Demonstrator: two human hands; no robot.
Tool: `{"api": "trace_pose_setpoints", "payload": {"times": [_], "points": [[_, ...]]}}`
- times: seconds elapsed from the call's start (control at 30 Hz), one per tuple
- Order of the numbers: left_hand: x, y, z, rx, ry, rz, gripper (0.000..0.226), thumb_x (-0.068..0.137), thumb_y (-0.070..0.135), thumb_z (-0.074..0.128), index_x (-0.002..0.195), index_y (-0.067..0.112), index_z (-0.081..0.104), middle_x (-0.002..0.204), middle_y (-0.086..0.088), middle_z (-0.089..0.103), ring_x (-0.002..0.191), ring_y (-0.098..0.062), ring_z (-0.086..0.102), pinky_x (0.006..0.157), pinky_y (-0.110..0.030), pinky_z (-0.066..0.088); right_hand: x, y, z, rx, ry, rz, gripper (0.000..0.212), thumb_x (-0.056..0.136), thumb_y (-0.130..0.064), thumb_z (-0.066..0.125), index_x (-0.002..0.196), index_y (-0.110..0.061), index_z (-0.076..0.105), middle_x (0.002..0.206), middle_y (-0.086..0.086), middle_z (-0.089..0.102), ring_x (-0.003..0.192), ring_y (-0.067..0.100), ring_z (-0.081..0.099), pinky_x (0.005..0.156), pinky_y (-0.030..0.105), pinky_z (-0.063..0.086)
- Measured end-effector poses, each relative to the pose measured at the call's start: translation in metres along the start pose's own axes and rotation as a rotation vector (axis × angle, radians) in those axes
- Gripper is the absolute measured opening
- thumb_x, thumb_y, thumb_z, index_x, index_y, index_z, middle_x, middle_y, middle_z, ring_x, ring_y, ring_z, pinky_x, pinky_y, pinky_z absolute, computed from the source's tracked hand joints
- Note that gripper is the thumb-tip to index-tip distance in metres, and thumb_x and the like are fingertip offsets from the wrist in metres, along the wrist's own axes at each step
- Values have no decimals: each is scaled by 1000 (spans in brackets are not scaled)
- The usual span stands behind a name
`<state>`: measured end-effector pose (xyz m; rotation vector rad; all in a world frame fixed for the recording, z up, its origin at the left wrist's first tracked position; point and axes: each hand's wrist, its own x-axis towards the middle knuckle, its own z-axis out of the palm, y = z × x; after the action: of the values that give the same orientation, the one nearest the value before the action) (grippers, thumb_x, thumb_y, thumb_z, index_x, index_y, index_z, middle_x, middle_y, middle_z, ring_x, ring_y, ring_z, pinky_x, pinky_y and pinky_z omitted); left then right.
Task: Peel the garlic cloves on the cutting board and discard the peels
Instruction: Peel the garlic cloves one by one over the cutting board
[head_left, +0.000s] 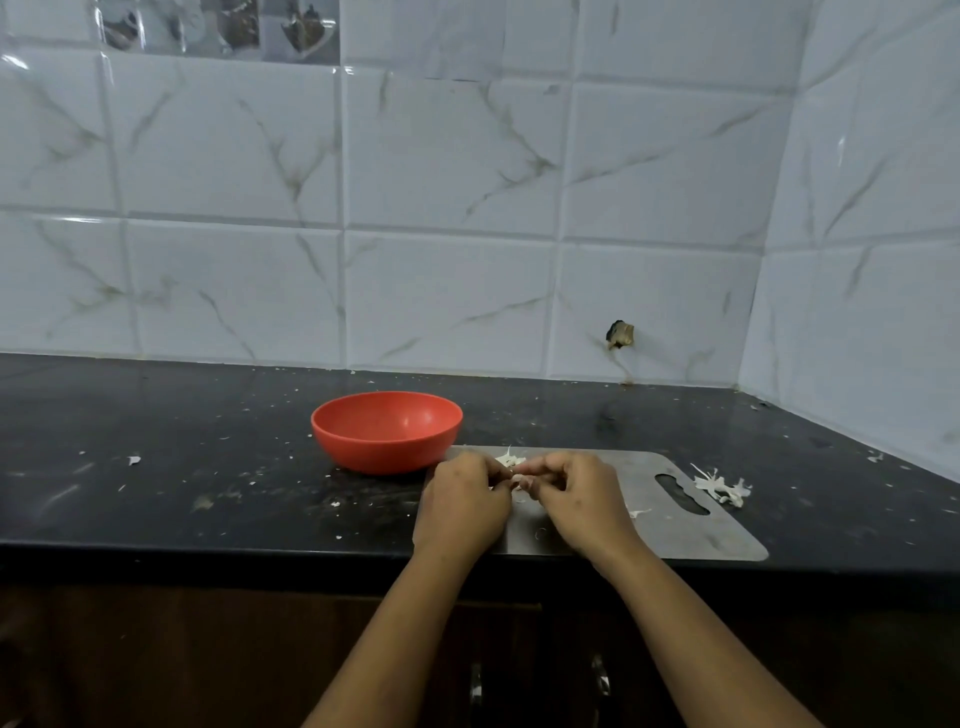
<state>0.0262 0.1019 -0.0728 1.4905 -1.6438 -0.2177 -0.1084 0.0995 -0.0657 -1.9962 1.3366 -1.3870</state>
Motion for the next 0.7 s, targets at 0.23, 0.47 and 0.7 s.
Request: {"api": "trace_pose_setpoints", "payload": {"times": [0.23,0.47,0.7], "points": [[-11,15,2,401,151,124,28,90,37,47,92,20,70,95,0,69,98,-18,59,86,-34,32,-5,-3,3,-109,14,-68,19,85,3,63,92,-9,77,72,-15,62,68,-18,56,61,2,40],[-19,25,9,549,287,233,35,43,19,85,38,18,50,38,2,49,41,-20,51,52,-31,42,-7,-4,1,-113,22,-75,27,85,8,57,91,-9,76,73,-17,61,68,-19,56,63,0,39],[-7,17,11,441,231,167,20,72,32,56,60,21,68,54,2,62,59,-19,61,70,-34,37,-3,1,-3,73,64,23,17,87,-2,66,88,-16,76,78,-5,72,72,0,64,68,12,47]]}}
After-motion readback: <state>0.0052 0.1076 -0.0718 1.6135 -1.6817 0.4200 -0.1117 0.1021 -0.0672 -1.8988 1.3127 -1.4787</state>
